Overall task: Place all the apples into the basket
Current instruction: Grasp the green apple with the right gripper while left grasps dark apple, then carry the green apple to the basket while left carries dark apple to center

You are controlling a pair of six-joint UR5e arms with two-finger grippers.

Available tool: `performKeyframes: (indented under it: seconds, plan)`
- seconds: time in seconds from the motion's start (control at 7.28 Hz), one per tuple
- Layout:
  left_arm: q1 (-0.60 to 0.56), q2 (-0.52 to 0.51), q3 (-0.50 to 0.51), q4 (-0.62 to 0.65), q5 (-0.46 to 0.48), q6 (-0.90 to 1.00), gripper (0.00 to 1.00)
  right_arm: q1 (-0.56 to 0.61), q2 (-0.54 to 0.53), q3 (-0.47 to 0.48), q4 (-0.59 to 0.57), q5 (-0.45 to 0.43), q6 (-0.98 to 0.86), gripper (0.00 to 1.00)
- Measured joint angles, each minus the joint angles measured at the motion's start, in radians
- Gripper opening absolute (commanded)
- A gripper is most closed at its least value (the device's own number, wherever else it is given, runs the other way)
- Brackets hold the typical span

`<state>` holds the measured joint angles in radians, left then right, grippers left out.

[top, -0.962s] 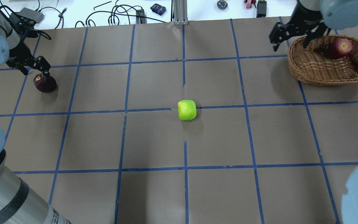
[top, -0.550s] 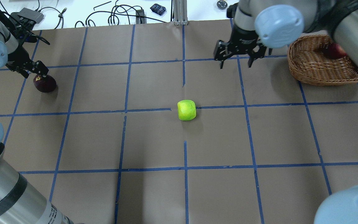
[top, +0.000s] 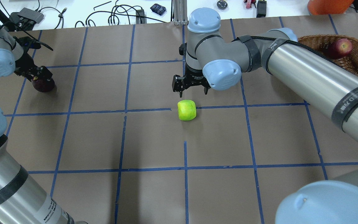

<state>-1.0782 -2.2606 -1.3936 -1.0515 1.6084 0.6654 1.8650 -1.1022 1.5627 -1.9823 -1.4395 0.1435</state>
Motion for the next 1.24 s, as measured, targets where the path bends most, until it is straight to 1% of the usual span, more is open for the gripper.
performKeyframes:
  seconds: [0.14, 0.27, 0.41, 0.55, 0.69, 0.82, 0.96, 1.1, 1.24]
  plan:
    - [0.004, -0.008, -0.001, -0.004, 0.0, 0.002, 0.6, 0.001, 0.012, 0.005, -0.004, 0.028, -0.001, 1.0]
    - [0.004, -0.01, 0.0, -0.012, 0.001, 0.003, 0.23, 0.002, 0.029, 0.007, -0.005, 0.042, 0.0, 1.0]
    - [-0.001, -0.003, 0.002, -0.039, 0.002, 0.001, 0.03, 0.003, 0.048, 0.007, -0.005, 0.047, 0.001, 1.0]
    - [-0.011, 0.011, 0.007, -0.078, 0.002, -0.002, 0.0, 0.005, 0.063, 0.008, -0.004, 0.049, 0.001, 1.0]
    - [-0.027, 0.027, 0.011, -0.111, 0.004, -0.005, 0.0, 0.008, 0.075, 0.008, -0.004, 0.049, 0.001, 1.0]
    - [-0.056, 0.05, 0.013, -0.155, 0.004, -0.022, 0.0, 0.015, 0.087, 0.008, -0.005, 0.049, 0.002, 0.82]
    - [-0.101, 0.08, 0.011, -0.207, 0.003, -0.069, 0.0, 0.021, 0.096, 0.008, -0.01, 0.046, 0.003, 0.19]
    - [-0.157, 0.114, -0.001, -0.246, -0.007, -0.145, 0.0, 0.023, 0.099, 0.008, -0.018, 0.04, 0.004, 0.0]
    - [-0.212, 0.152, -0.035, -0.268, -0.04, -0.249, 0.0, 0.023, 0.097, 0.007, -0.023, 0.034, 0.004, 0.0]
